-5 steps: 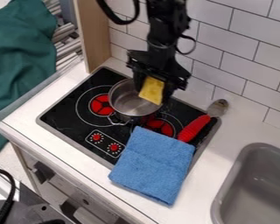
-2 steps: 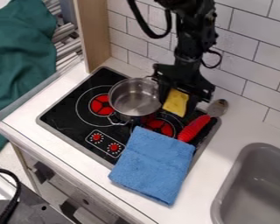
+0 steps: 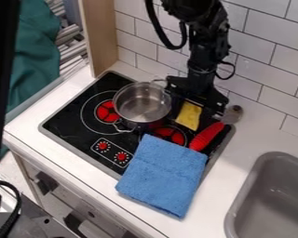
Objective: Put the cheese to the top side of the right burner
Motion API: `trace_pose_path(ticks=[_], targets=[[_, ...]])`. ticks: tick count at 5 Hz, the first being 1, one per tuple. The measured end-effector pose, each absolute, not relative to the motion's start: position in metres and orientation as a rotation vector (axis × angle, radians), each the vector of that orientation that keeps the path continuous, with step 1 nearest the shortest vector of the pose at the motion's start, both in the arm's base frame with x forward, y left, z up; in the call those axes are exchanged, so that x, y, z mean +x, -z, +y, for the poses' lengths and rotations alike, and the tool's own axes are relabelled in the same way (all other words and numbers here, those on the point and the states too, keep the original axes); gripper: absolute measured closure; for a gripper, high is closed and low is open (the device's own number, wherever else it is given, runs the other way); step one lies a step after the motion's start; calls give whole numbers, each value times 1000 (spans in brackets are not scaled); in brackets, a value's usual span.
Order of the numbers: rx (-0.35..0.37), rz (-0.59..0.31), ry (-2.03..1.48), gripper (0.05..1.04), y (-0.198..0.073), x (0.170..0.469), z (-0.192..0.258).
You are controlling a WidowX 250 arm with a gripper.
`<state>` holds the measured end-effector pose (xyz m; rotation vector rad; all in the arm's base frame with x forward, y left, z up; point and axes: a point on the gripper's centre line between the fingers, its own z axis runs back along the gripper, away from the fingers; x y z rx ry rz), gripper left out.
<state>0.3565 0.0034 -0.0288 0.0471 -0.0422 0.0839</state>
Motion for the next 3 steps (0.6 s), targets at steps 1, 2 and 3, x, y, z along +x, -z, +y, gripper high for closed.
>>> trace_pose_path(ticks=[1, 2, 3], targets=[[47, -39, -75, 83, 29, 356, 3], [48, -70, -70, 76, 13, 351, 4], [38, -138, -60, 79, -17, 341, 3]])
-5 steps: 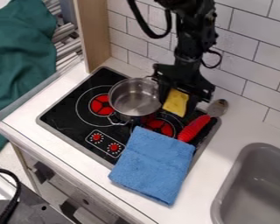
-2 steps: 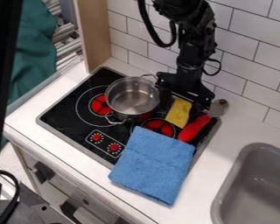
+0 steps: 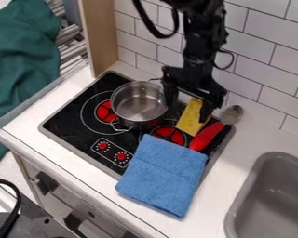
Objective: Put the cheese to the top side of the right burner
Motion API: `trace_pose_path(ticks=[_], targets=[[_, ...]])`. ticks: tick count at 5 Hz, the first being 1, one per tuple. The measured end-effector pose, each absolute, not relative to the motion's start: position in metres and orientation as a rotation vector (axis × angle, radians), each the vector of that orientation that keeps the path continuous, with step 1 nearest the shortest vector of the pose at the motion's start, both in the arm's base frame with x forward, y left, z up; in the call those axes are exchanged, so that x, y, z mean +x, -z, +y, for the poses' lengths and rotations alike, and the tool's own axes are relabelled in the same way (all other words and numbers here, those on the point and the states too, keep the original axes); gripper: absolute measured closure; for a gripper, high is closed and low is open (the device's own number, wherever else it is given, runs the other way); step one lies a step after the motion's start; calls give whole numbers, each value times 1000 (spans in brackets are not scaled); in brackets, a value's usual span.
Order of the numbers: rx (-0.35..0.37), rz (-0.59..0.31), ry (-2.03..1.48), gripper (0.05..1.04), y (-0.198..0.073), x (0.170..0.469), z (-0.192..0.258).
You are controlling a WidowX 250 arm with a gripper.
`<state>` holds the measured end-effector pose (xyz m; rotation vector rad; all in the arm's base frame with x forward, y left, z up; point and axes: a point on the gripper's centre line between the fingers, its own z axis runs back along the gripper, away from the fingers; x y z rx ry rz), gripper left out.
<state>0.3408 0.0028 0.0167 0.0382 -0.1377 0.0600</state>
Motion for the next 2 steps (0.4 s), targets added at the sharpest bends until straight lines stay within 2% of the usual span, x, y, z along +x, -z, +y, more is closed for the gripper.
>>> trace_pose_path(ticks=[2], targets=[[21, -183, -65, 79, -41, 325, 1]])
